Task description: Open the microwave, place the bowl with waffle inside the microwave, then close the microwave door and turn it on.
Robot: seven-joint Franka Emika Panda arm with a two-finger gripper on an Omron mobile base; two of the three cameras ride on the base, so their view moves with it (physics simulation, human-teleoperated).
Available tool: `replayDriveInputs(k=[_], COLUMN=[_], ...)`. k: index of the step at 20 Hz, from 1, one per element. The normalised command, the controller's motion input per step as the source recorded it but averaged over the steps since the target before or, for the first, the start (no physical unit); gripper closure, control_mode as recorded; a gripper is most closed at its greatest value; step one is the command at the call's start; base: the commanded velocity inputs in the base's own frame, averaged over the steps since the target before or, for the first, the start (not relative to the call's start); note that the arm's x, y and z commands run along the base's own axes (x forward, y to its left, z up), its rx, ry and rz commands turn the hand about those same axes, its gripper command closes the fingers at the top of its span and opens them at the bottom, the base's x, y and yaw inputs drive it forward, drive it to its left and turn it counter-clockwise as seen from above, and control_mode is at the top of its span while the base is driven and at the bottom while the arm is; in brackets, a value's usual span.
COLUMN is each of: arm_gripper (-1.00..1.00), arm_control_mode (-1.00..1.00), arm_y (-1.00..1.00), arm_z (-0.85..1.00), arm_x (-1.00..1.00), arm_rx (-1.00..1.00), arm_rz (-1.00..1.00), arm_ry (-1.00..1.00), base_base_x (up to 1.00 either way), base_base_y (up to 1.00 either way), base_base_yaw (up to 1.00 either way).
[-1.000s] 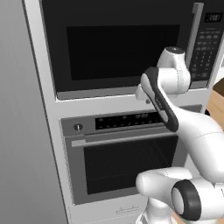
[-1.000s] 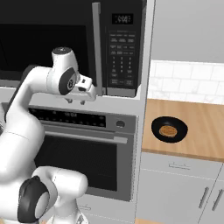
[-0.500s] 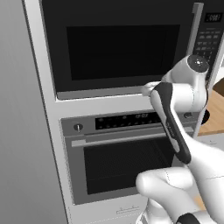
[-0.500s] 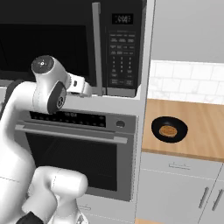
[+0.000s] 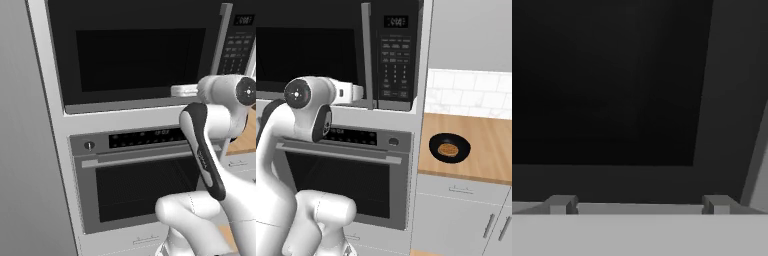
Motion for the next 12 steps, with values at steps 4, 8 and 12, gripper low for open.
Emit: replayDriveInputs(k=[4,8,12], arm_gripper=[-1.0,-1.0,-1.0], arm_control_mode=[-1.0,-1.0,-1.0], arm_y=[-0.09,-0.2,-0.51], arm_z=[0.57,0.47,0.31], arm_x=[0.0,0.04,0.06], arm_rx=[0.0,0.0,0.0], arm_rz=[0.0,0.0,0.0], arm_ry=[-0.2,-0.04,-0.02], base_base_x=[0.0,0.0,0.0], base_base_y=[0.0,0.0,0.0], base_base_yaw=[0.0,0.0,0.0])
